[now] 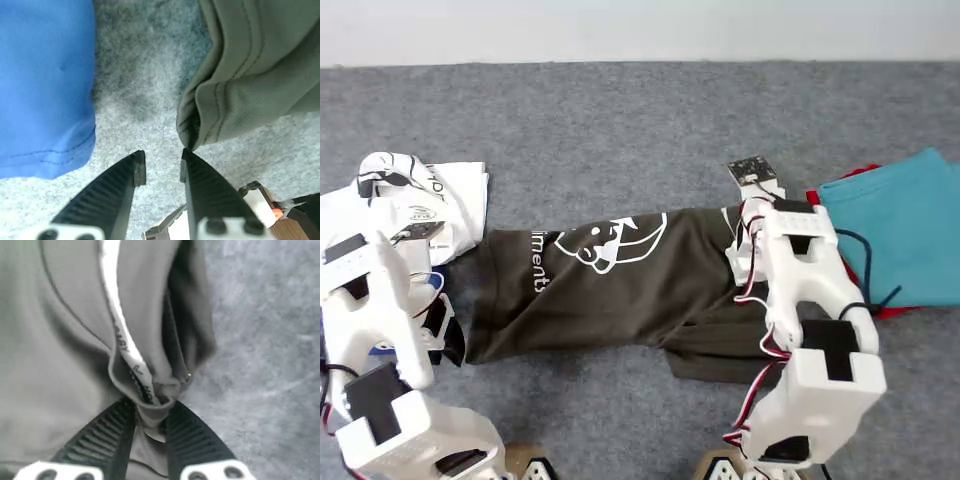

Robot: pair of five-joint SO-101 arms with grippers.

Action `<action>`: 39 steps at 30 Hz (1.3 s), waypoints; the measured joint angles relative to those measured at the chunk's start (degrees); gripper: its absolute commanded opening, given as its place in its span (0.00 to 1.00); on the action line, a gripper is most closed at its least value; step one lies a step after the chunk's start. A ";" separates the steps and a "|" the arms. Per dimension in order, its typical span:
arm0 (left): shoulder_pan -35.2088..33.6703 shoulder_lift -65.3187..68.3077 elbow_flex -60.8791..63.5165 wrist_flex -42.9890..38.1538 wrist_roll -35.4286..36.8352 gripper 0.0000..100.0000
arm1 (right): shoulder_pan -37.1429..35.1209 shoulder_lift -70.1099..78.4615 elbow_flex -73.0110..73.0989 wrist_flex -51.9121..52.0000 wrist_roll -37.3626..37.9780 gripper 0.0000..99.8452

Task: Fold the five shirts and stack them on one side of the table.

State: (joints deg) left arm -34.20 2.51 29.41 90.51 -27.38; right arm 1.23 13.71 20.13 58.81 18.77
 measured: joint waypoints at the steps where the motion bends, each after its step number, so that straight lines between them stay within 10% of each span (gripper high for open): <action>1: 0.00 0.00 0.00 0.00 0.00 0.12 | 0.62 0.00 -0.35 1.49 0.35 0.01; 11: 0.00 0.00 0.00 0.00 0.00 0.12 | 18.02 0.53 -15.30 14.59 2.99 0.01; 26: 0.44 0.00 -6.15 0.00 8.53 0.13 | 15.30 6.68 -22.95 26.20 5.71 0.16; 39: 21.10 0.00 -8.18 3.52 14.59 0.12 | 19.60 -6.95 -20.66 41.32 11.60 0.15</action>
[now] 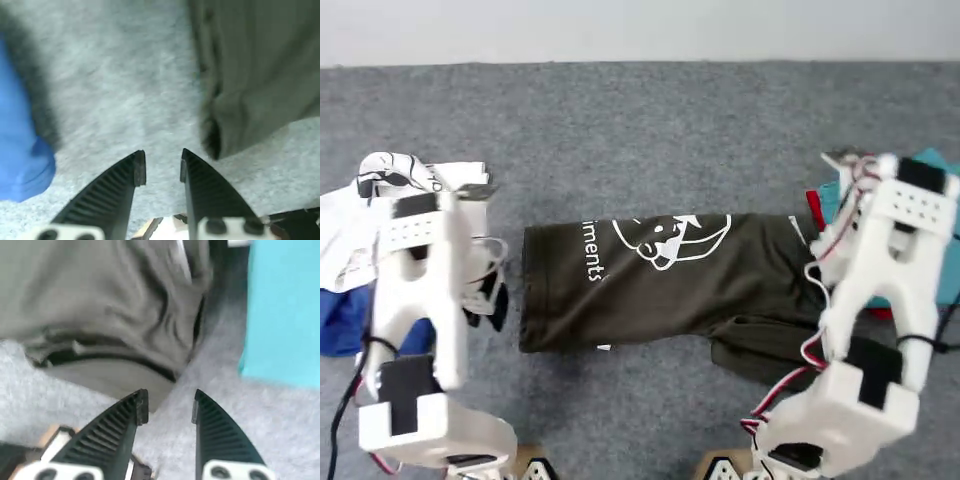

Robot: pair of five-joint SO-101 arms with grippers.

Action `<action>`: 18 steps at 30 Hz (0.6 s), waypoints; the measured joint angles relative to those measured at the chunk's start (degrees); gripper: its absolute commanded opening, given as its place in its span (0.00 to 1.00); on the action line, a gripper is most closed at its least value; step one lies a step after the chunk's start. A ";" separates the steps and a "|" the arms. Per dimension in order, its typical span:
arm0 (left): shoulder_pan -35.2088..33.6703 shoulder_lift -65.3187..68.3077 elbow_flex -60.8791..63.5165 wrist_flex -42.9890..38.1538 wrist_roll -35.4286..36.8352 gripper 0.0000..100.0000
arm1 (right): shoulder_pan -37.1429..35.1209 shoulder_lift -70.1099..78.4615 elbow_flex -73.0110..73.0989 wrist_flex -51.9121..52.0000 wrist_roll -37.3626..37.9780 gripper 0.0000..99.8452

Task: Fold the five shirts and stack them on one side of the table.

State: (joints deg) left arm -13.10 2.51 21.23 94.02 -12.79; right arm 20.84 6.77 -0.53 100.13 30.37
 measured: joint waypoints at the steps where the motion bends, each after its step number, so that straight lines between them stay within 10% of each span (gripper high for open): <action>1: 1.58 0.00 0.00 0.00 0.18 0.12 | 0.62 -1.58 3.16 -0.70 0.88 0.15; 18: 14.86 0.00 0.00 0.00 1.58 0.12 | 1.32 -11.96 41.14 -32.97 -0.53 0.05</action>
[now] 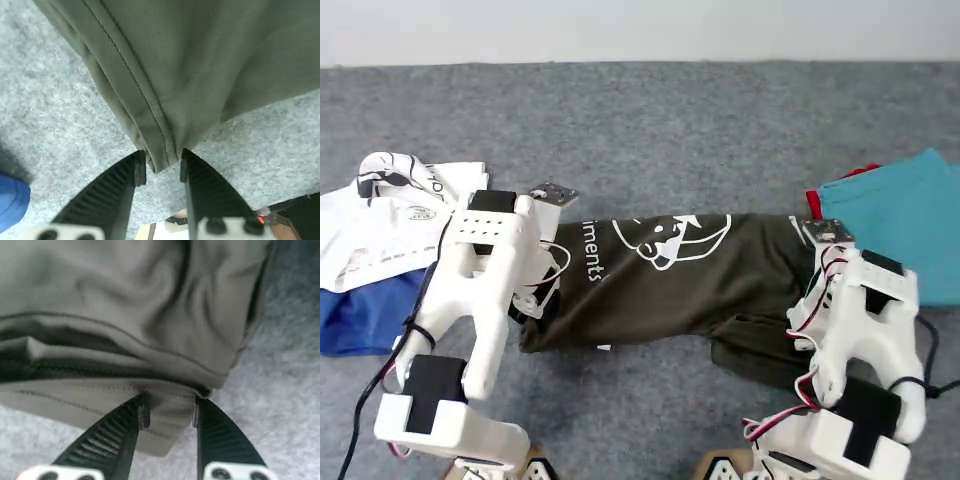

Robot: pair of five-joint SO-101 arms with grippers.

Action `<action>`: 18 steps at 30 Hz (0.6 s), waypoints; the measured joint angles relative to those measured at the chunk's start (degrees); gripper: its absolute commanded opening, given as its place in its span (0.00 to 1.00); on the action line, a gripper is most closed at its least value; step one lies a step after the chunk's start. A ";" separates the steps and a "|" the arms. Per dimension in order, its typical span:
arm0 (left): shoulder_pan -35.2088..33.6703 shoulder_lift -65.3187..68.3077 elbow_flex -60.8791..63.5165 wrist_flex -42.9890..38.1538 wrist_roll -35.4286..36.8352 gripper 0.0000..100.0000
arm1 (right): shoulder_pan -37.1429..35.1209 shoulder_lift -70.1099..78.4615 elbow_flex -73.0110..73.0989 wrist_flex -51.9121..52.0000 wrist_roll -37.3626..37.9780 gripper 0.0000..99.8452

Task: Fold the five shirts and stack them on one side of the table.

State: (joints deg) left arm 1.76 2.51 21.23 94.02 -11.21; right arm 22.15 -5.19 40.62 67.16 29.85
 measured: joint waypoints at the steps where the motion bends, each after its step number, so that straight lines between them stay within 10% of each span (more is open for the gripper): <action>1: 0.00 0.00 0.00 0.00 0.00 0.12 | 0.00 0.00 0.00 -0.18 0.00 0.02; 18: 0.18 0.00 0.00 0.00 0.00 0.12 | 0.09 -11.60 0.09 6.86 0.00 0.01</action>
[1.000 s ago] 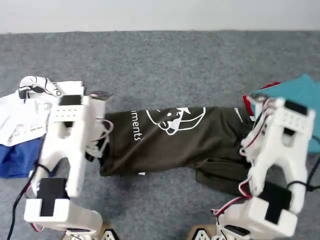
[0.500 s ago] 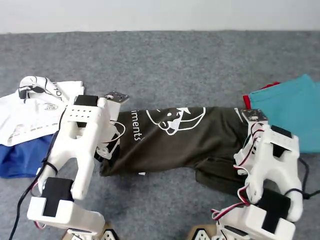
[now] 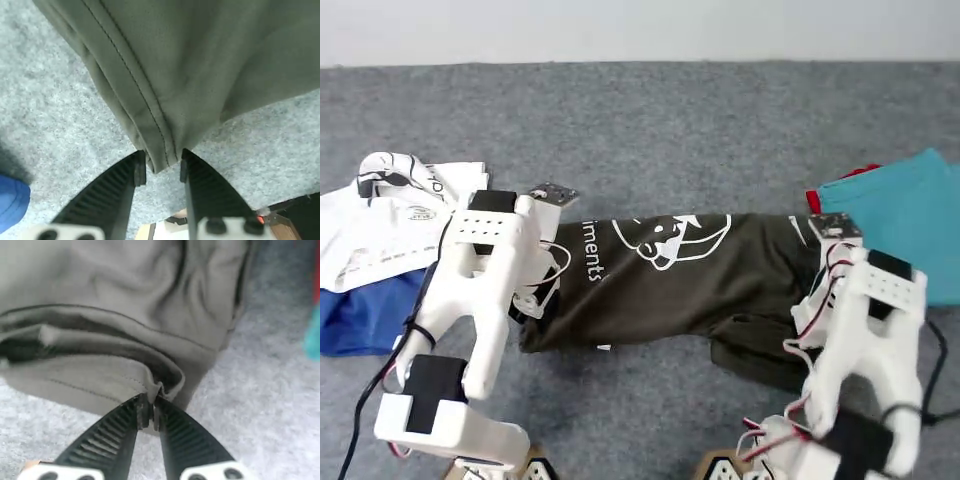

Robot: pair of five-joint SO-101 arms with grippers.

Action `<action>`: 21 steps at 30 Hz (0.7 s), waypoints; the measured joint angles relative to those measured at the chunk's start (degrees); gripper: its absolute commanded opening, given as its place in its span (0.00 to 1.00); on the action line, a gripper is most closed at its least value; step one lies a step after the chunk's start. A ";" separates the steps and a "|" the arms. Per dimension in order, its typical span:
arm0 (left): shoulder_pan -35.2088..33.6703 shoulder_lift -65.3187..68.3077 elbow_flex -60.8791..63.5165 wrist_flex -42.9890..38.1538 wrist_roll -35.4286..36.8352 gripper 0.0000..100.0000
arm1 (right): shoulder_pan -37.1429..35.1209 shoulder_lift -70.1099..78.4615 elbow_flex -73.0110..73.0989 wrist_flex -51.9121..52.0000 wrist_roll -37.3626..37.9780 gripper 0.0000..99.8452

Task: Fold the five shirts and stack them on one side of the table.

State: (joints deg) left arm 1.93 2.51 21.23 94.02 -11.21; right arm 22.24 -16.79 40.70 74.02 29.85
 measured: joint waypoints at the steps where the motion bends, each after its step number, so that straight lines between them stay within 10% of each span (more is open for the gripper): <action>1: 0.09 0.00 0.00 0.00 0.00 0.12 | -0.18 -2.46 0.00 0.88 0.00 0.01; 21: 0.09 0.00 2.90 -0.53 0.09 0.12 | -8.44 -4.48 0.26 -19.16 -8.35 0.01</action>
State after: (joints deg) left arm 2.02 2.51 24.13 93.49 -11.12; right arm 13.80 -21.27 40.97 54.86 21.49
